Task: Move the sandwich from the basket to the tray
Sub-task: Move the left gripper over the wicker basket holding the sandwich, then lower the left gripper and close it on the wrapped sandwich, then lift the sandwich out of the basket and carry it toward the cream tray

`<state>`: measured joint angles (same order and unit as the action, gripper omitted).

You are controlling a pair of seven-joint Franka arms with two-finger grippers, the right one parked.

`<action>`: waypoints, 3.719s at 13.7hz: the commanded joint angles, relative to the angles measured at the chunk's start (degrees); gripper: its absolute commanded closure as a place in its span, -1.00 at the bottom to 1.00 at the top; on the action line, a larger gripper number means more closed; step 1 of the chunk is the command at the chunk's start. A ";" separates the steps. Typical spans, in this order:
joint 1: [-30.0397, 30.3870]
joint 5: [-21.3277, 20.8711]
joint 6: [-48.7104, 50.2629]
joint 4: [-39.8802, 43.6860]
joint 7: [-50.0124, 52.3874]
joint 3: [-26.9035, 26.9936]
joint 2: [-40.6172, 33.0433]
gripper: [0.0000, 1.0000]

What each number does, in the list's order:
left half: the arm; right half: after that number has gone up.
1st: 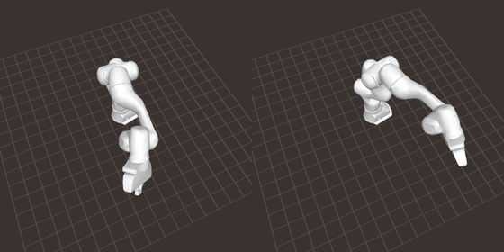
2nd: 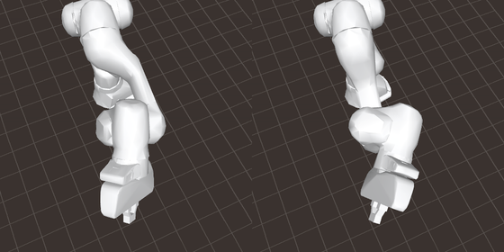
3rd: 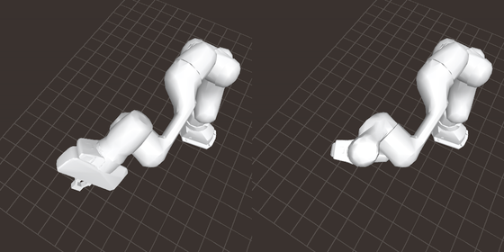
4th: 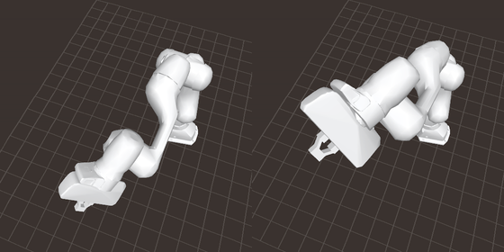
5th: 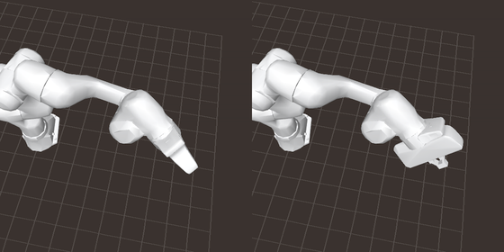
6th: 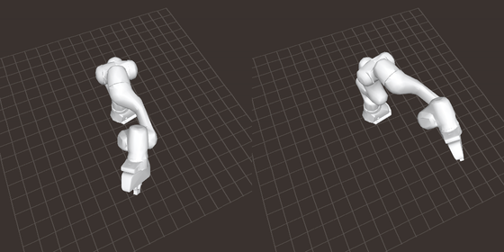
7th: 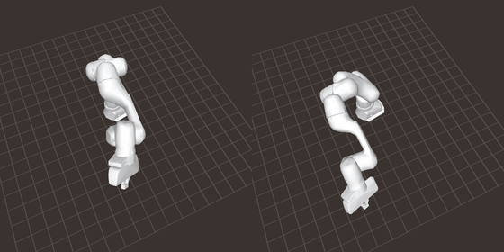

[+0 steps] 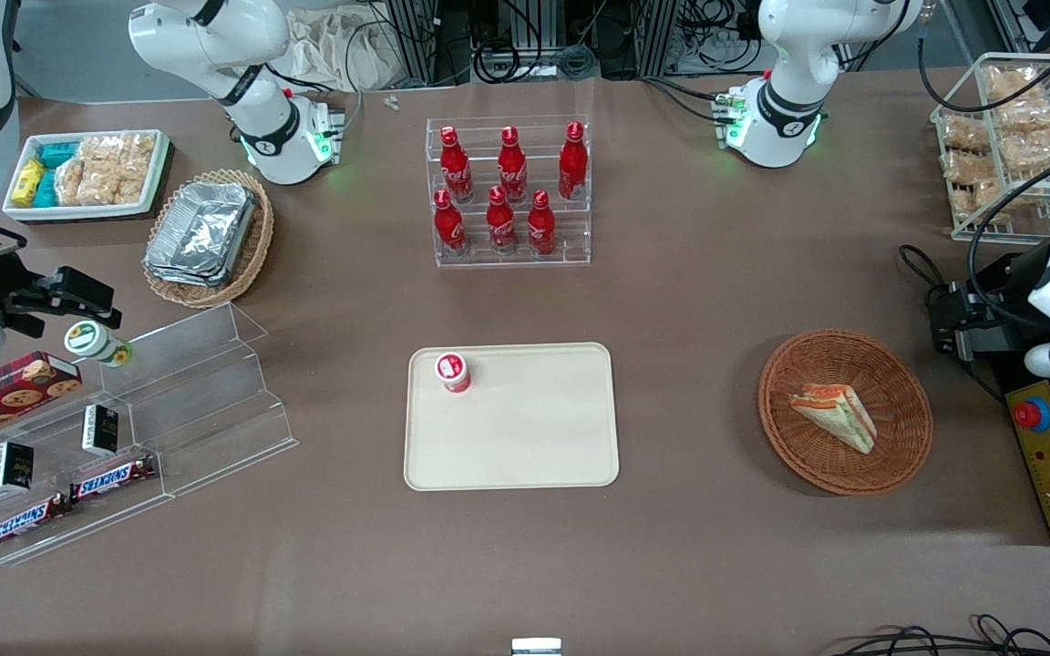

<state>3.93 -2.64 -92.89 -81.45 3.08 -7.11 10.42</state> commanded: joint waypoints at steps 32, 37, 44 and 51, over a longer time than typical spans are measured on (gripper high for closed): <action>1.52 -3.42 -48.17 -30.96 56.33 1.22 14.28 -0.99; 1.52 -5.26 -48.70 -32.02 56.25 1.31 15.34 -0.71; 1.44 -5.44 -39.59 -31.58 56.16 1.14 9.82 1.00; 0.91 -2.73 -1.89 -6.83 55.63 -6.49 4.61 1.00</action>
<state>4.92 -6.32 -101.57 -95.49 57.54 -10.42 13.88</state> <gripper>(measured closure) 0.797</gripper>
